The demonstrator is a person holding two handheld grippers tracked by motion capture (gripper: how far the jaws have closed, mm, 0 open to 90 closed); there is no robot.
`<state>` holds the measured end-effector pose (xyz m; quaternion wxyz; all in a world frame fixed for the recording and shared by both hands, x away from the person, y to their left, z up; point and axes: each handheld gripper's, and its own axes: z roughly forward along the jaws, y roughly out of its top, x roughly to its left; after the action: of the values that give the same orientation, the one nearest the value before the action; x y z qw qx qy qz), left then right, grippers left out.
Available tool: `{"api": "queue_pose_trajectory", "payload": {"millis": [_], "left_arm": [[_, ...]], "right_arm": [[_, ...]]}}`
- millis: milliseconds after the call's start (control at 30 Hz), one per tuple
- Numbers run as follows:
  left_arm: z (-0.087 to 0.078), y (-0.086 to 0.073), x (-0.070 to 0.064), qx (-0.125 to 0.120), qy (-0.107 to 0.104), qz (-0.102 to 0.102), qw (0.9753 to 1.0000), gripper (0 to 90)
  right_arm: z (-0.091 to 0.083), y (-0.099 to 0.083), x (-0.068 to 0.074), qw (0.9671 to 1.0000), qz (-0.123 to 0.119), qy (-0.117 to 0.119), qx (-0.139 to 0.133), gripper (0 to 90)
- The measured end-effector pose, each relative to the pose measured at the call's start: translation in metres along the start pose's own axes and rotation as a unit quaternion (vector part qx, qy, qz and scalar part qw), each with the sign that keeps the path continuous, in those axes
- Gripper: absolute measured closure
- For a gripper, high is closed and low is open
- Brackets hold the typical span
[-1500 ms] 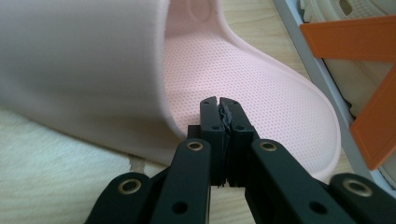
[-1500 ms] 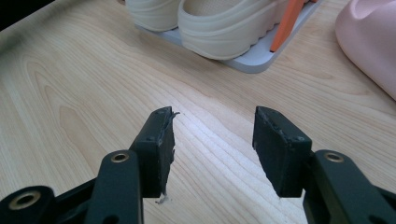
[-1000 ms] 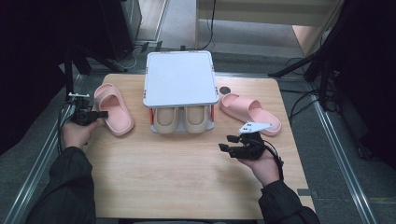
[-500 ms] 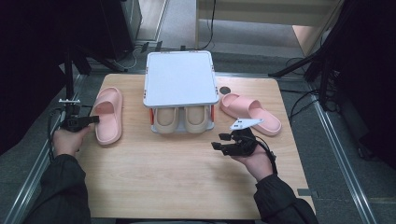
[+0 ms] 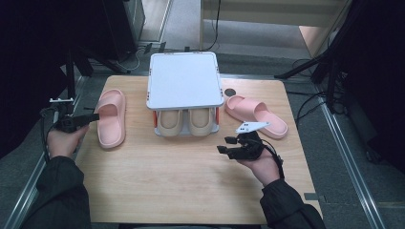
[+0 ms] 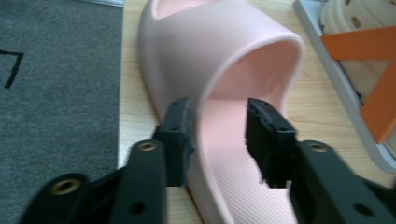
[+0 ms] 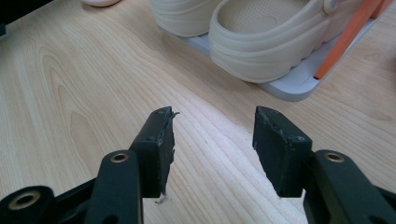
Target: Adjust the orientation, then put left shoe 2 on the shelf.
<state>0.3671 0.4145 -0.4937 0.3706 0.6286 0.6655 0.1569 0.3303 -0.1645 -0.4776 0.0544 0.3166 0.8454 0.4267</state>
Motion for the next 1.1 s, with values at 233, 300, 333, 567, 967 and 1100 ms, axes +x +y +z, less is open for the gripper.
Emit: {"api": "queue_pose_trajectory", "payload": {"millis": [233, 300, 333, 567, 967, 1100], "left_arm": [[0.015, 0.004, 0.006, 0.016, 0.003, 0.0, 0.9999, 51.3], [0.021, 0.005, 0.008, 0.025, 0.003, 0.0, 0.9997, 50.1], [0.023, 0.006, 0.009, 0.029, 0.004, -0.002, 0.9996, 50.0], [0.036, 0.013, 0.013, 0.026, -0.003, -0.009, 0.9996, 50.0], [0.043, 0.019, 0.009, 0.019, 0.028, 0.0, 0.9994, 64.8], [0.04, 0.02, 0.01, 0.02, 0.029, -0.013, 0.9993, 74.6]], "right_arm": [[-0.009, -0.008, -0.001, 0.9999, 0.011, -0.012, -0.002, 48.7], [-0.012, -0.011, -0.001, 0.9997, 0.016, -0.017, -0.003, 48.7], [-0.013, -0.012, -0.001, 0.9997, 0.016, -0.018, -0.004, 48.7], [-0.023, -0.022, -0.001, 0.999, 0.03, -0.033, -0.007, 48.7], [-0.031, -0.03, -0.001, 0.9982, 0.04, -0.044, -0.01, 48.7], [-0.029, -0.029, -0.001, 0.9984, 0.039, -0.041, -0.007, 48.6]]}}
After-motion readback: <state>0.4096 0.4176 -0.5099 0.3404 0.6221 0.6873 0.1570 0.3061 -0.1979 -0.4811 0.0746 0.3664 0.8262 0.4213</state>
